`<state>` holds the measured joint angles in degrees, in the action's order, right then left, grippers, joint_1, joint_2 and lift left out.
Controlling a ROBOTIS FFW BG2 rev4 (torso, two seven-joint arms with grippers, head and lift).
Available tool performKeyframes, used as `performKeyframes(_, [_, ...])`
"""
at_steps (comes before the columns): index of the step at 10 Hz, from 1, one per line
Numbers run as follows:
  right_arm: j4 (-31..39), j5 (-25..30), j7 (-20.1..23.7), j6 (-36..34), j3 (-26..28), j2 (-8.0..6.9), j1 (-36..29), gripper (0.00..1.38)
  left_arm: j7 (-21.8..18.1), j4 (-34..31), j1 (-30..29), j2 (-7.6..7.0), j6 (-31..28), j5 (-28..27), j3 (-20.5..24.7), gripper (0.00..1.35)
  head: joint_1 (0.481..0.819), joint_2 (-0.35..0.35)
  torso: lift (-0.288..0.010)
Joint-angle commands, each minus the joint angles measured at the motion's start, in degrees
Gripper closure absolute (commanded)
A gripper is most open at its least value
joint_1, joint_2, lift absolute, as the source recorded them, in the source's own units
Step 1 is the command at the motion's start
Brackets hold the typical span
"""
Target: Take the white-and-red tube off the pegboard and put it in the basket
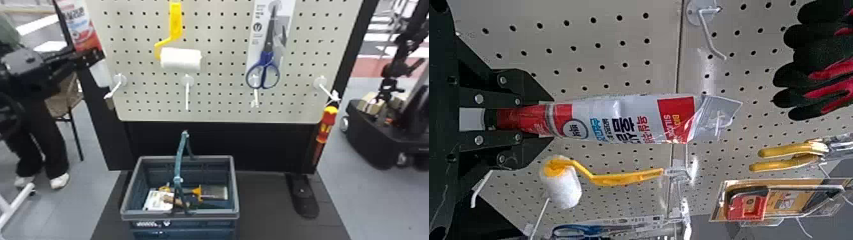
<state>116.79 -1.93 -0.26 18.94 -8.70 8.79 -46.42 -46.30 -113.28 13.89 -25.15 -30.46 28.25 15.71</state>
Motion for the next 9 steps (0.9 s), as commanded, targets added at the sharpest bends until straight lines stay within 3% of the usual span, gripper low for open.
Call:
performKeyframes(1, [0.0,0.0,0.0,-0.13,-0.09,0.0,0.0,0.24,0.25,-0.14,-4.44,1.6,0.84,0.93,1.6,1.22,0.549,0.0,-0.1])
performKeyframes(3, [0.0,0.09,0.0,-0.22,-0.17,0.0,0.13,0.24,1.04,-0.14,-10.84,4.67,1.81,2.6,4.24,1.22,0.549,0.0,-0.1])
performKeyframes(6, [-0.42,0.0,0.0,-0.31,-0.79,-0.09,0.62,0.24,2.53,0.0,-17.49,10.38,2.86,5.23,8.02,1.22,0.549,0.0,-0.1])
performKeyframes(9, [-0.84,0.09,0.43,-0.48,-1.05,-0.18,1.36,0.24,3.06,7.17,-20.81,15.04,5.15,7.96,7.22,1.22,0.549,0.0,-0.1])
